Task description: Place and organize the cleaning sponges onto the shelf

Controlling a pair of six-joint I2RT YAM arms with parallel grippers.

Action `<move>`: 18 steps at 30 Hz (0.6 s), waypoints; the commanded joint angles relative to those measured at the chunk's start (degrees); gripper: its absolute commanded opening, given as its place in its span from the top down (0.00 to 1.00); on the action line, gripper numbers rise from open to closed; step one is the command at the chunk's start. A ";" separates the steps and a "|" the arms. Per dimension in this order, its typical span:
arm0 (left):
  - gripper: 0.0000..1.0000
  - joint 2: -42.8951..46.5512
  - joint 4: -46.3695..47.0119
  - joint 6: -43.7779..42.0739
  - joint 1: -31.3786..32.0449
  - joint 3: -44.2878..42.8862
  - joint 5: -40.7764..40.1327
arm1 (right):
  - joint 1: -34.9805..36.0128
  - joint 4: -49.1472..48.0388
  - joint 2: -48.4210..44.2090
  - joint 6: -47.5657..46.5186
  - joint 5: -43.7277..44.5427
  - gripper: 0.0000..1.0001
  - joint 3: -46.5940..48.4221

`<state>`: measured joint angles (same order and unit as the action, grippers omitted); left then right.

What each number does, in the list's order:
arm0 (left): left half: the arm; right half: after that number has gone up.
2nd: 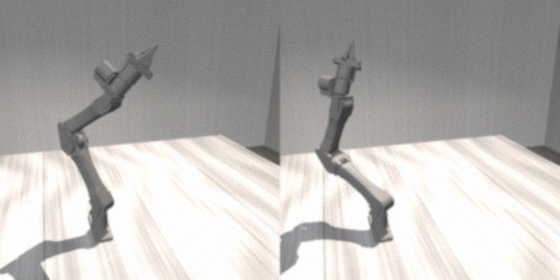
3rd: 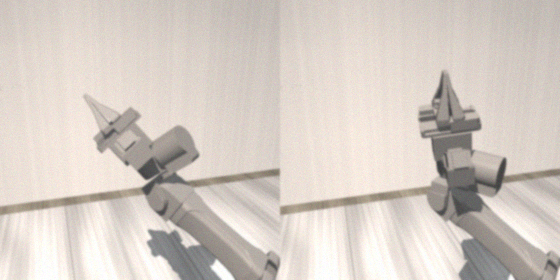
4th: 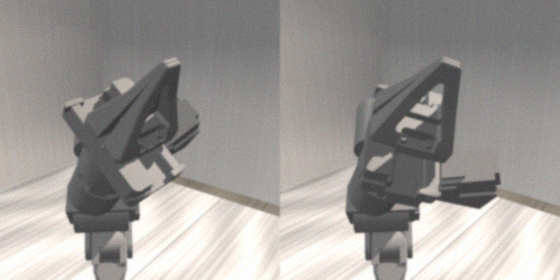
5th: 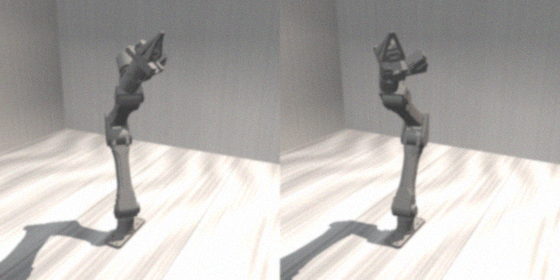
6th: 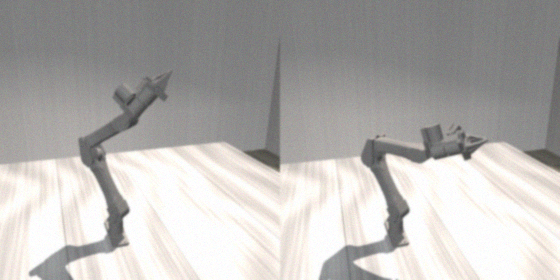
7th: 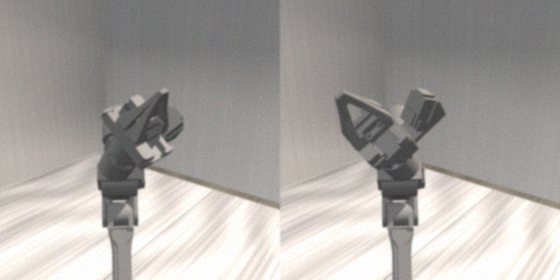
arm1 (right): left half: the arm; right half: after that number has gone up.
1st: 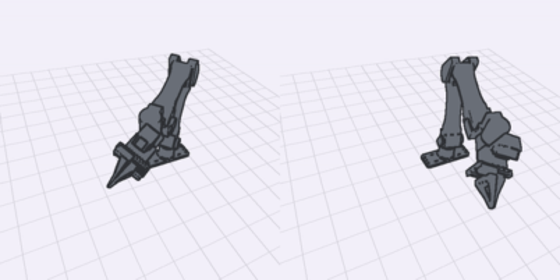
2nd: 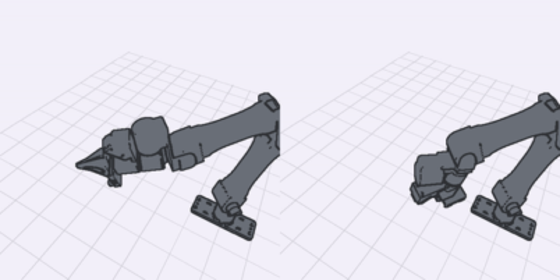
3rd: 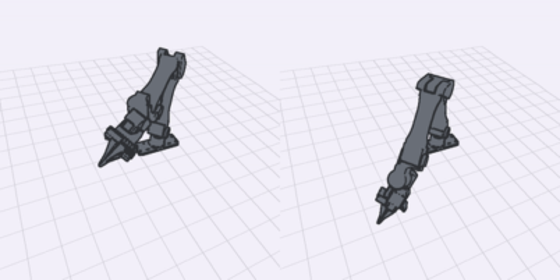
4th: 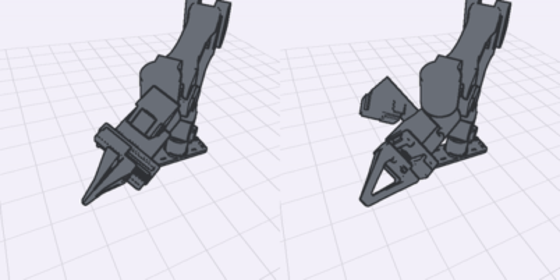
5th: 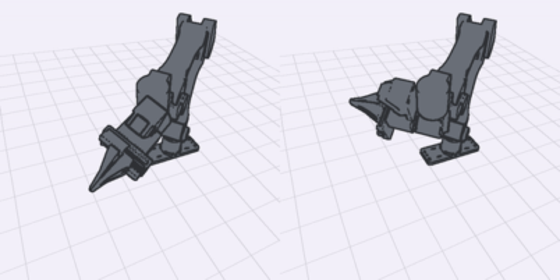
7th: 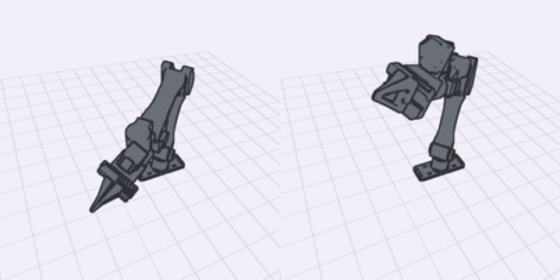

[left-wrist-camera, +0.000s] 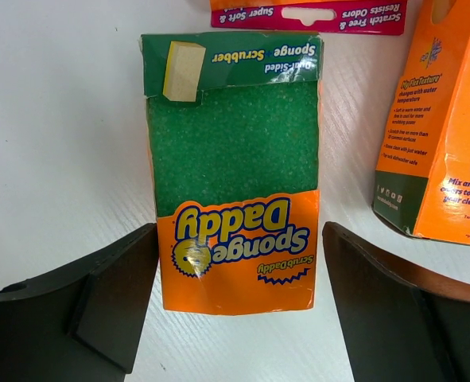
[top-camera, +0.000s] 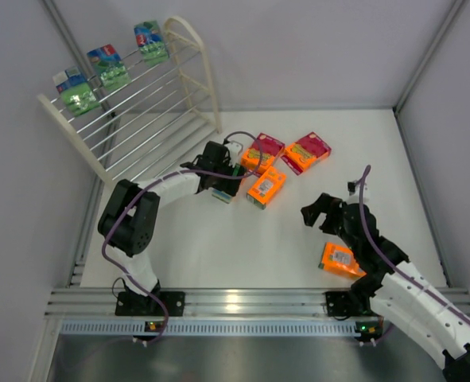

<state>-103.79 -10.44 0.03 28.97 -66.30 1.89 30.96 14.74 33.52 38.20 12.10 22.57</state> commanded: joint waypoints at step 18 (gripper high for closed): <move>0.26 2.71 2.61 4.36 -1.20 2.05 -1.27 | -0.11 -2.18 -0.47 1.01 0.12 0.01 -0.07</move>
<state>-103.72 -10.02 2.02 28.40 -65.67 1.74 30.96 14.57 33.50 38.81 12.10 21.74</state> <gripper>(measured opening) 0.757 0.993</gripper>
